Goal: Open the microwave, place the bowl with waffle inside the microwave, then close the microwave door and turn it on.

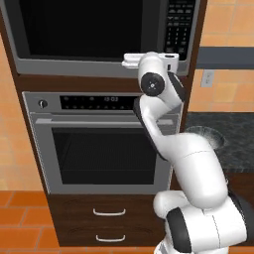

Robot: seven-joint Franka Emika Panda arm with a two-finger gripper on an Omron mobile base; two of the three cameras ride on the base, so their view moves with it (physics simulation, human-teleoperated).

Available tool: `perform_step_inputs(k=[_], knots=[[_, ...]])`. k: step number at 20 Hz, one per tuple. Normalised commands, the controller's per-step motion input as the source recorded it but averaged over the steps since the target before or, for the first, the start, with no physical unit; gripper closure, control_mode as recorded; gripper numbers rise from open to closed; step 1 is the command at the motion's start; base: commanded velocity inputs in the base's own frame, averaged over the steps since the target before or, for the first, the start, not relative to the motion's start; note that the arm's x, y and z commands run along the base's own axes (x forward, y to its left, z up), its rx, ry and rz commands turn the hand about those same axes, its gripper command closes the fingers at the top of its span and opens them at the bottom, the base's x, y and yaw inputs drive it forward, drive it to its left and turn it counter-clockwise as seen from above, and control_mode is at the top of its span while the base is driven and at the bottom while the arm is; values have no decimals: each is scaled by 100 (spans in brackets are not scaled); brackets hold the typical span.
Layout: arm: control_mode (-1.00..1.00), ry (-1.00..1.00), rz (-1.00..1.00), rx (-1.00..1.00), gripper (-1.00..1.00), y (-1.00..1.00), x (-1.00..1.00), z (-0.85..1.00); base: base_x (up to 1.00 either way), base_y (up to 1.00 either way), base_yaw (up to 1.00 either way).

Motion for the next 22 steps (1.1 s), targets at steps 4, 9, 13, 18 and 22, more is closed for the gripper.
perform_step_inputs(k=[4, 9, 13, 18, 22], knots=[[-100, 8, 0, 0, 100, 100, -65, -46, 0, 0, 0], [-100, 7, 0, 0, 100, 100, -83, -51, 0, 0, 0], [-100, 4, 0, 0, 100, 100, -86, -58, 0, 0, 0], [-100, 4, 0, 0, 100, 100, -67, -62, 0, 0, 0], [-100, 4, 0, 0, 100, 100, -56, -57, 0, 0, 0]])
